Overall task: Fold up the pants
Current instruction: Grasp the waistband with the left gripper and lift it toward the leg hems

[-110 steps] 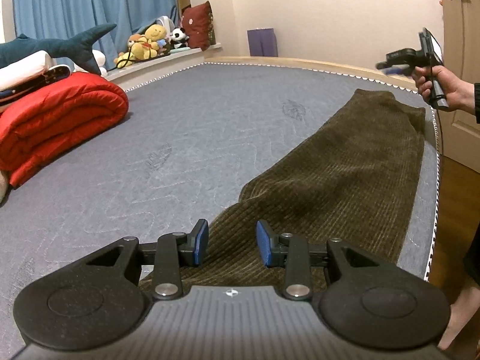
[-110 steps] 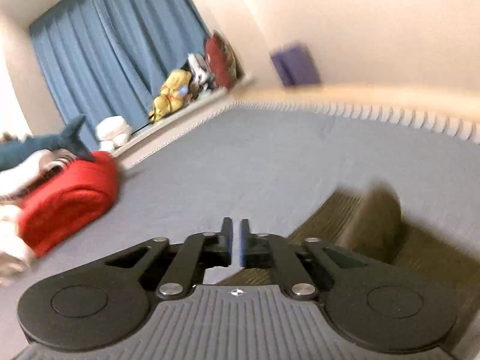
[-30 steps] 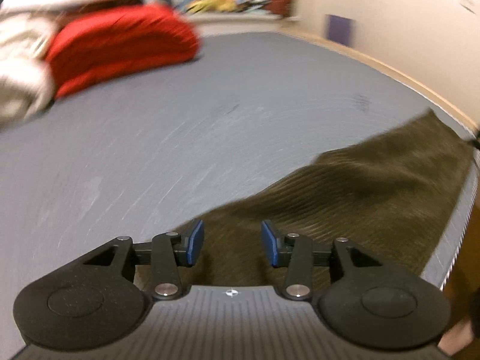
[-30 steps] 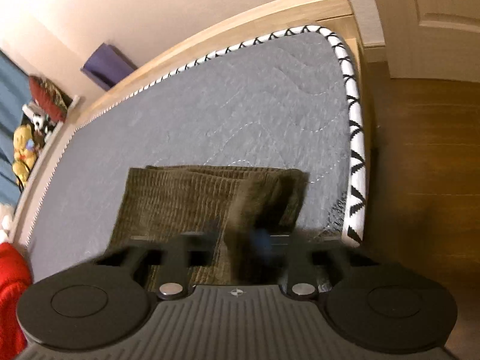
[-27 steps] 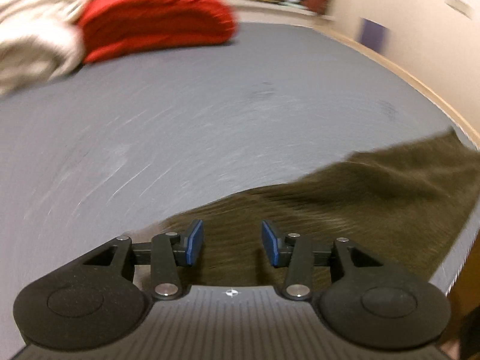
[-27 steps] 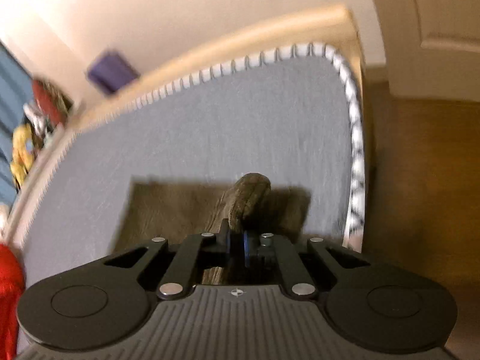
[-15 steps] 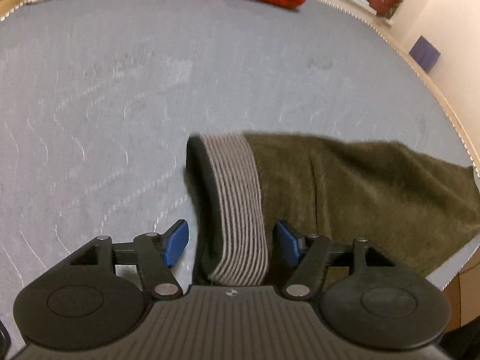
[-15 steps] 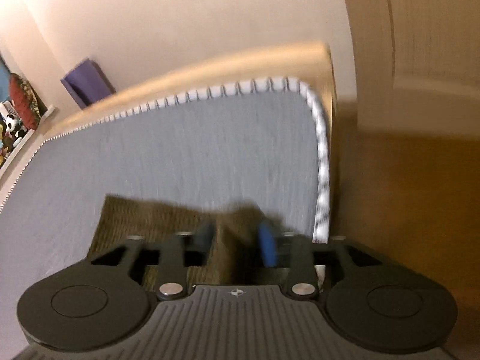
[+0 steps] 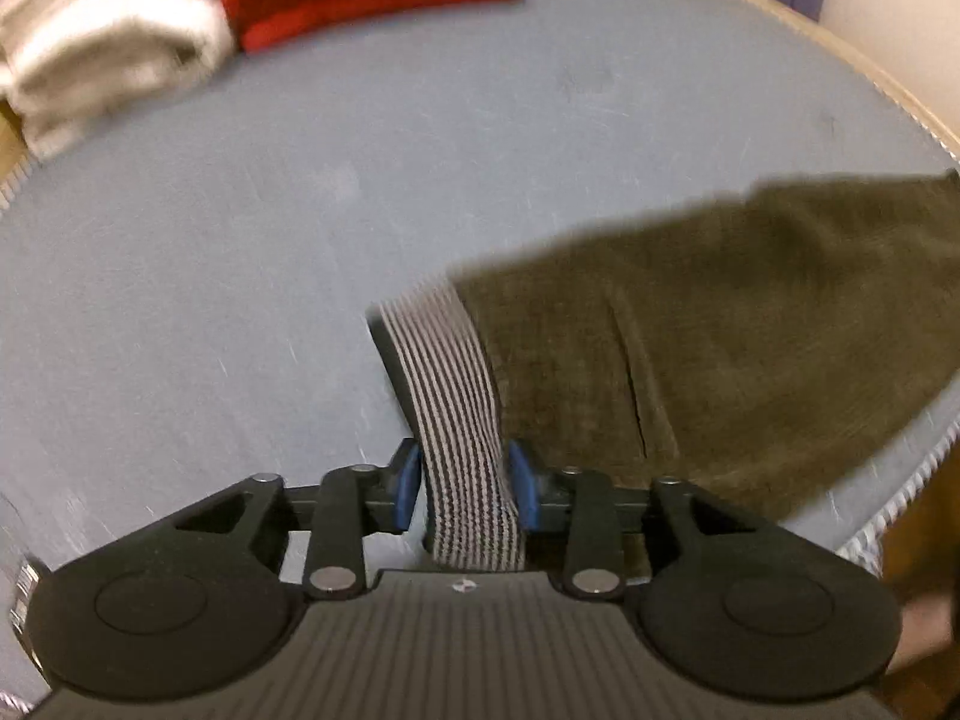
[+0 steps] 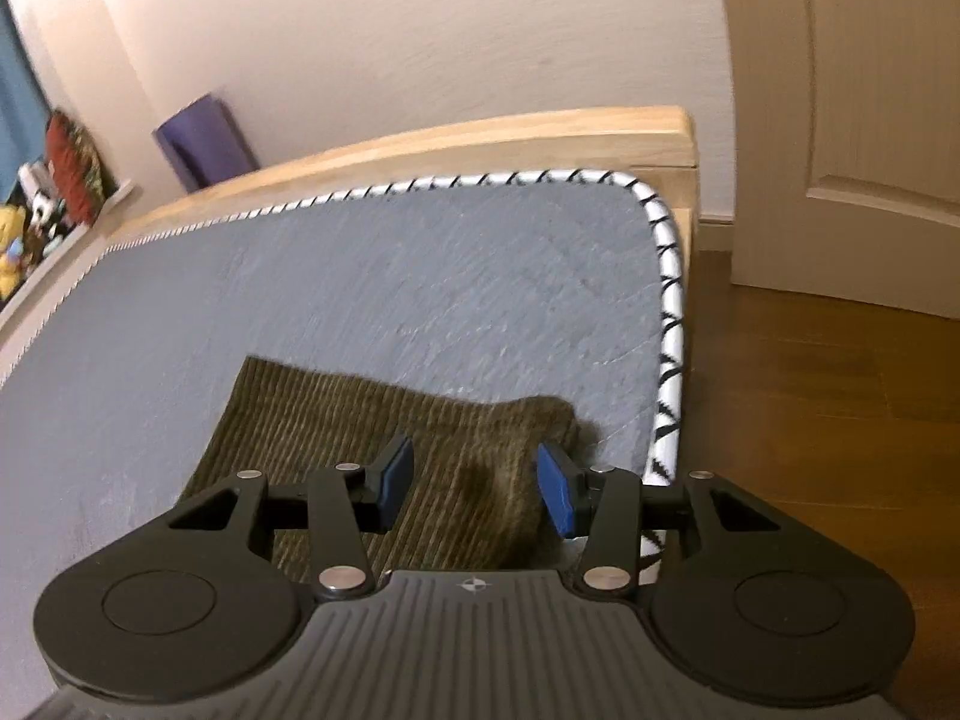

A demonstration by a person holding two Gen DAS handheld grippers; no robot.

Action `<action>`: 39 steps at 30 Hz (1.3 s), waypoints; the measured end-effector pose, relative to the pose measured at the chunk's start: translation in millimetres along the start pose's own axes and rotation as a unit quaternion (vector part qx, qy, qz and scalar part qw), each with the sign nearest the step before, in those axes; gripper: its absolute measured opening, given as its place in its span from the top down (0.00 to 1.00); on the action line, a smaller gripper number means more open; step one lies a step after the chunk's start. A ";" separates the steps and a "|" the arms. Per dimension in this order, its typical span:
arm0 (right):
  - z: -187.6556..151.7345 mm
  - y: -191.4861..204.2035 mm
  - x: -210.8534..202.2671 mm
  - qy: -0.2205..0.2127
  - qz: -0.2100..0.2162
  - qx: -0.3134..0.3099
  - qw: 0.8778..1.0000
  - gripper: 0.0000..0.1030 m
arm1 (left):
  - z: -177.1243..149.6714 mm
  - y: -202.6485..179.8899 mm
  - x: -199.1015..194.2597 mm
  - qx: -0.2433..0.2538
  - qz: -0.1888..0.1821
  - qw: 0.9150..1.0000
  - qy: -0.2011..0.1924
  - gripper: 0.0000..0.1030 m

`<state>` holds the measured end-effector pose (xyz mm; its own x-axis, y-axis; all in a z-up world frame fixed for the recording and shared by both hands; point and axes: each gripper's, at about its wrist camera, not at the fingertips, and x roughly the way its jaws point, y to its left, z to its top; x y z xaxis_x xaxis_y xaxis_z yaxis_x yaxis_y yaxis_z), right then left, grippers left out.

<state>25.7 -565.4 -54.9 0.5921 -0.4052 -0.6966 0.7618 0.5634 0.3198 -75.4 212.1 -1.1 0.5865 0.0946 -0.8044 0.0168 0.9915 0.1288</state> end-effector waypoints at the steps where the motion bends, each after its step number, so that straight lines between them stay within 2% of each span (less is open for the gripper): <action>1: -0.4 2.0 -0.1 0.000 0.002 -0.001 1.000 0.52 | 4.8 -1.0 -9.1 -0.008 0.000 1.000 -0.030 0.59; 2: -0.5 4.0 -0.8 0.000 0.007 0.000 1.000 0.52 | 9.6 -1.0 -16.9 -0.016 -0.009 0.998 -0.058 0.56; 4: -0.3 7.9 -1.7 0.000 0.023 -0.003 1.000 0.52 | 17.5 -5.4 -23.3 -0.018 -0.040 0.995 -0.089 0.56; 6: -0.6 10.9 -2.4 -0.002 0.035 -0.010 0.999 0.52 | 22.8 -12.5 -17.6 -0.015 -0.073 0.993 -0.088 0.56; 7: -0.9 12.5 -3.1 -0.003 0.037 -0.014 0.999 0.52 | 24.4 -14.9 -8.7 -0.014 -0.092 0.993 -0.072 0.56; 8: -1.1 12.8 -2.4 -0.002 0.040 -0.016 0.999 0.52 | 25.2 -16.9 8.4 -0.015 -0.089 0.995 -0.031 0.56; 9: -1.2 12.1 0.0 0.005 0.044 -0.016 0.999 0.52 | 25.0 -15.4 30.8 -0.015 -0.058 0.998 0.025 0.60; 10: -1.5 10.7 3.6 0.014 0.046 -0.016 0.999 0.52 | 22.2 -14.7 50.1 0.005 -0.013 0.998 0.067 0.84; 11: -2.4 9.0 8.2 0.026 0.045 -0.018 0.998 0.52 | 21.5 -21.3 54.3 0.044 0.015 0.997 0.064 0.86; 12: -3.3 6.1 13.6 0.039 0.041 -0.018 0.998 0.53 | 24.9 -27.7 48.1 0.059 0.023 0.997 0.041 0.86; 14: -2.4 -1.1 18.2 0.048 0.035 -0.005 0.998 0.54 | 35.3 -35.4 28.0 0.049 0.026 0.998 -0.014 0.79; 15: -0.6 -4.8 18.8 0.049 0.040 0.003 0.998 0.54 | 39.2 -36.9 18.9 0.043 0.013 0.998 -0.041 0.79; 17: 3.0 -8.4 17.6 0.044 0.042 0.004 0.998 0.54 | 51.7 -46.7 3.6 0.019 -0.036 0.994 -0.098 0.79; 18: 4.2 -9.5 16.9 0.042 0.044 0.003 0.998 0.54 | 58.8 -50.6 3.6 0.012 -0.057 0.992 -0.109 0.79; 21: 4.4 -12.8 18.5 0.044 0.044 0.000 0.998 0.54 | 78.4 -84.8 16.7 0.026 -0.109 0.987 -0.116 0.79; 24: 4.0 -16.3 20.5 0.047 0.034 0.000 0.998 0.65 | 83.5 -130.2 37.1 0.074 -0.160 0.976 -0.125 0.79; 26: 6.7 -20.9 22.0 0.051 0.030 0.001 0.998 0.77 | 82.7 -161.7 49.2 0.111 -0.191 0.970 -0.105 0.81; 29: 10.6 -28.9 23.1 0.057 0.041 0.011 0.997 0.80 | 84.4 -197.5 69.2 0.153 -0.235 0.956 -0.086 0.82; 30: 12.0 -30.6 22.5 0.057 0.044 0.011 0.997 0.80 | 87.5 -200.1 86.8 0.159 -0.225 0.958 -0.078 0.84; 31: 13.8 -32.1 21.2 0.054 0.049 0.010 0.997 0.80 | 92.2 -203.7 109.5 0.162 -0.194 0.965 -0.063 0.88; 32: 15.8 -34.1 18.6 0.047 0.054 0.009 0.997 0.80 | 95.7 -207.6 129.0 0.164 -0.153 0.973 -0.049 0.97; 33: 17.9 -36.3 15.7 0.039 0.056 0.009 0.998 0.79 | 98.7 -206.9 140.1 0.157 -0.140 0.976 -0.054 0.97; 36: 28.2 -49.0 6.3 0.006 0.060 0.028 0.998 0.69 | 110.5 -198.5 143.4 0.105 -0.119 0.985 -0.070 0.98; 38: 34.2 -62.2 3.9 -0.008 0.055 0.047 0.997 0.54 | 115.7 -191.0 130.9 0.078 -0.106 0.987 -0.093 0.96; 39: 35.4 -68.4 5.4 -0.007 0.055 0.056 0.997 0.53 | 116.3 -186.0 123.7 0.067 -0.104 0.987 -0.103 0.96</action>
<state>-13.9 -631.6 -57.8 0.6772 -0.3554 -0.6443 0.7157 0.5215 0.4646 88.2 29.0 -57.1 0.7108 -0.1438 -0.6886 0.2532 0.9656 0.0597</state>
